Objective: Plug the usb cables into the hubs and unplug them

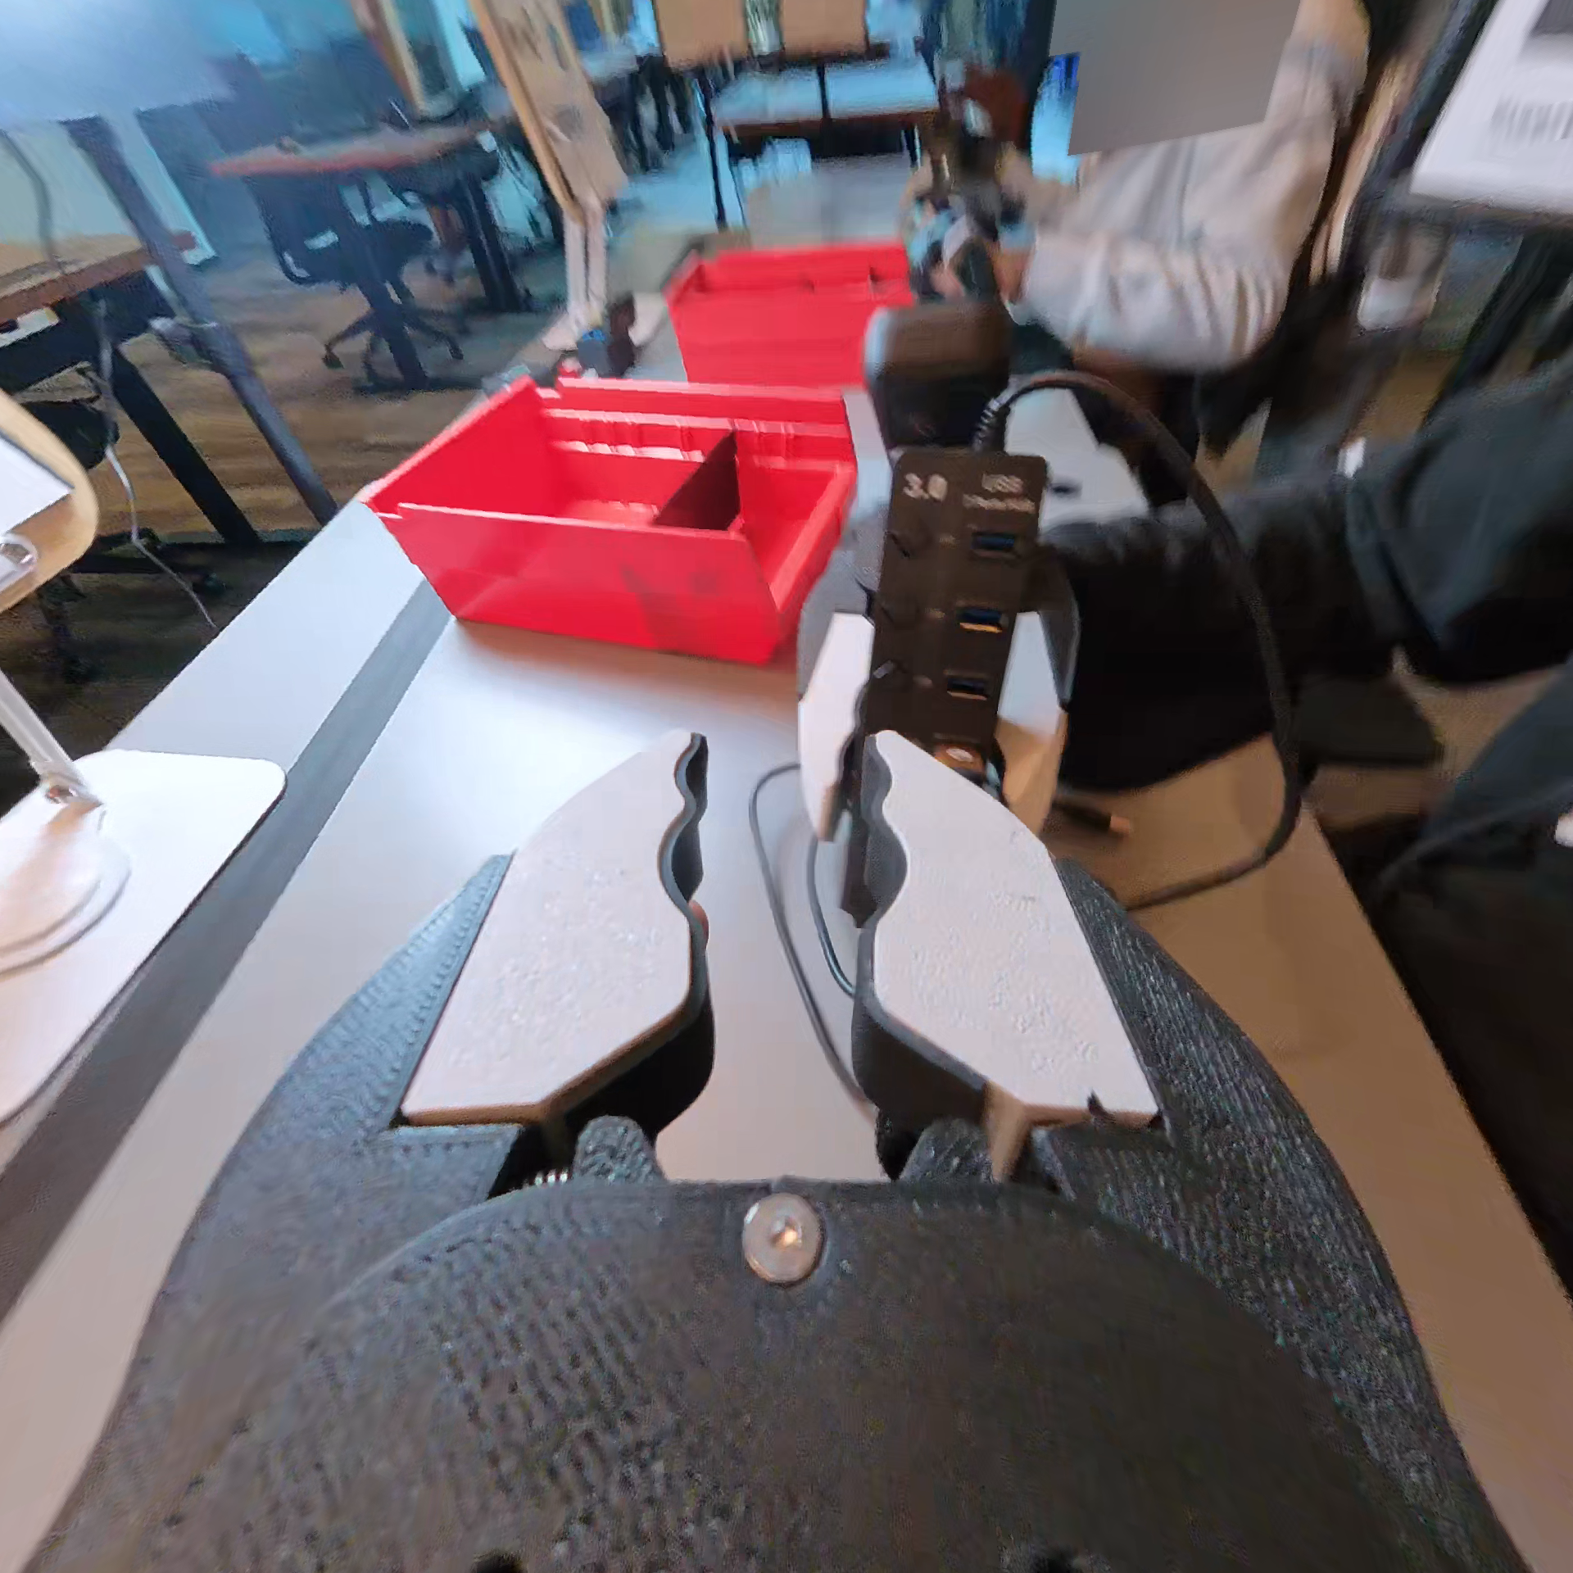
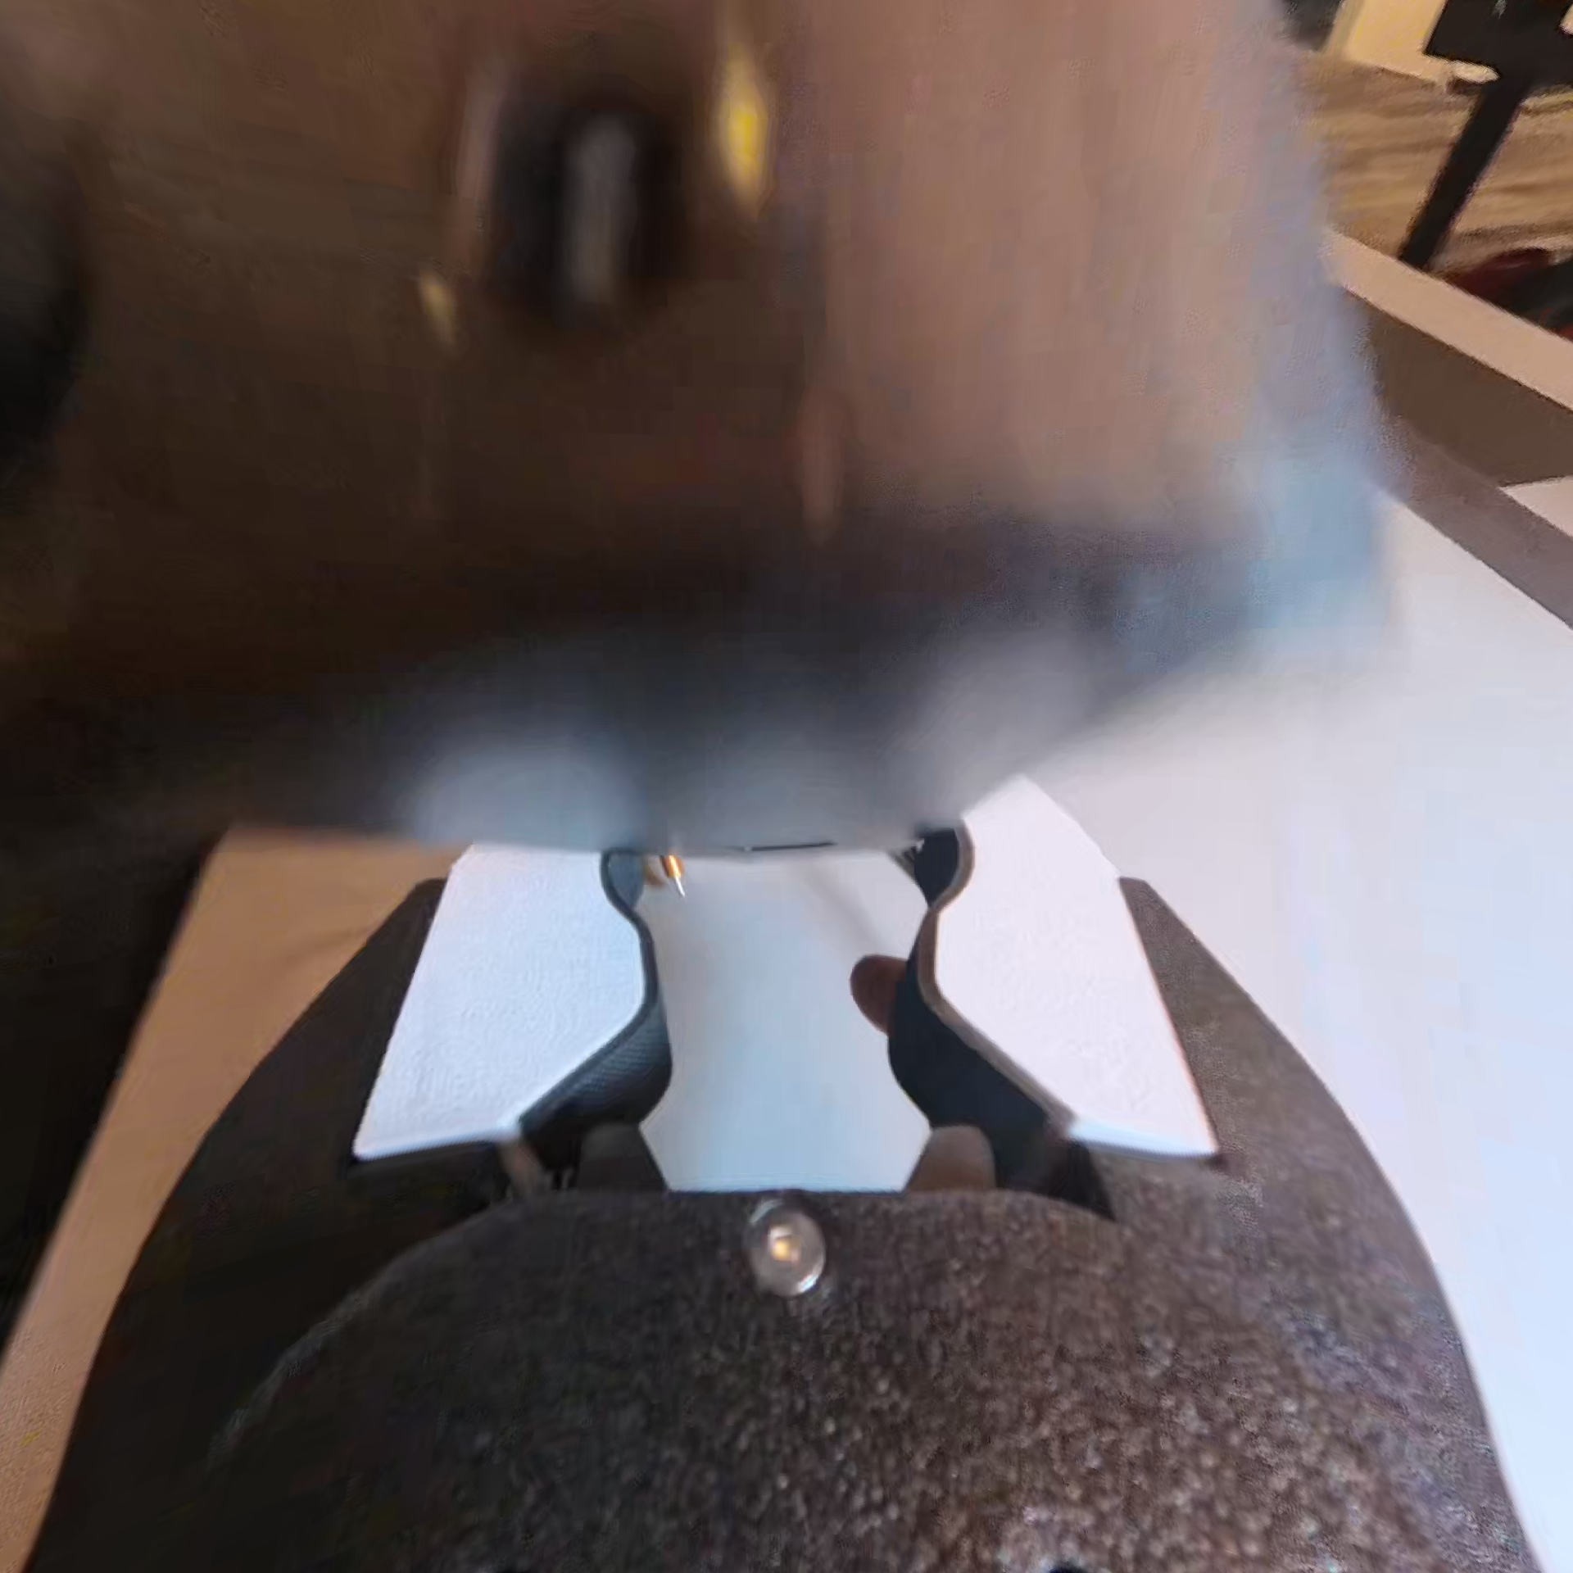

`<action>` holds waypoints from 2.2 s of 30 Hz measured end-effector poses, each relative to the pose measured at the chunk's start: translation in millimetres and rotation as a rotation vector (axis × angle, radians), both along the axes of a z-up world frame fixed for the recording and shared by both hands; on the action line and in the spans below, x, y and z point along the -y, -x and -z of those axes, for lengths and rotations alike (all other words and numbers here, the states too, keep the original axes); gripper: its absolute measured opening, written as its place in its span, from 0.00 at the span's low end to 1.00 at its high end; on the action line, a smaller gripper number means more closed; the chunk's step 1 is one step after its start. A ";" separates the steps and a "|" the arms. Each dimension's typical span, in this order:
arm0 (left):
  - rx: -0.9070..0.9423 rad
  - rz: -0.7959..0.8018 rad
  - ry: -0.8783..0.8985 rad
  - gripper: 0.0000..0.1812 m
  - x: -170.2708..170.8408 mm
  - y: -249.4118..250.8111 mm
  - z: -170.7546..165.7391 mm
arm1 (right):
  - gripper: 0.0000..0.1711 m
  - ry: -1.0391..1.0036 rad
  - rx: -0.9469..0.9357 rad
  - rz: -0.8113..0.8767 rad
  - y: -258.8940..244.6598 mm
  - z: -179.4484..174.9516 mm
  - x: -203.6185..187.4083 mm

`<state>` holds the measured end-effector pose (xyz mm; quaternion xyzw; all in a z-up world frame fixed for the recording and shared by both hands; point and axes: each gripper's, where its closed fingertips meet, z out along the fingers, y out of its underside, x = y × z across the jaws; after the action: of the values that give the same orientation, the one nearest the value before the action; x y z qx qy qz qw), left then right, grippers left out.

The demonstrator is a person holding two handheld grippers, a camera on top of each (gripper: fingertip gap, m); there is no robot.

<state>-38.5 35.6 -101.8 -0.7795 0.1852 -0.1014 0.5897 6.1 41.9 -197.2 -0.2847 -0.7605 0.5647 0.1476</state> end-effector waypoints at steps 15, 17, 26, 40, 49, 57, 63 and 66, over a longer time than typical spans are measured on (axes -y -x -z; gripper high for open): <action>0.244 0.210 0.154 0.30 -26.2 -51.7 58.6 | 0.34 0.214 -0.088 -0.052 -9.5 -36.3 -4.1; 0.280 0.258 0.151 0.33 -24.4 -62.5 54.7 | 0.34 0.278 -0.092 -0.097 -15.6 -44.1 2.0; 0.596 0.466 0.176 0.33 -6.5 -72.7 57.6 | 0.34 0.638 -0.204 -0.263 -45.7 -99.6 -11.2; 0.775 0.341 0.071 0.20 -40.6 -80.2 41.3 | 0.38 0.447 -0.190 0.086 -17.2 -100.2 -48.8; 0.558 0.160 -0.037 0.17 -42.4 -51.4 37.4 | 0.44 0.583 0.031 0.252 -3.7 -88.3 -84.8; 0.429 0.146 0.067 0.17 -35.0 -71.8 59.6 | 0.17 0.441 -0.021 0.167 -13.5 -108.4 -68.3; 0.315 -0.134 -0.054 0.22 -21.8 -26.7 48.3 | 0.16 -0.022 -0.177 0.283 -8.7 -198.5 -100.6; 0.292 -0.217 -0.088 0.20 -9.9 -7.9 53.3 | 0.16 -0.142 -0.267 0.411 7.0 -275.3 -143.2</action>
<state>-30.6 45.5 -155.2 -0.7453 0.0166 -0.1410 0.6514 -0.9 185.1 78.0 -0.3452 -0.6983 0.5004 0.3779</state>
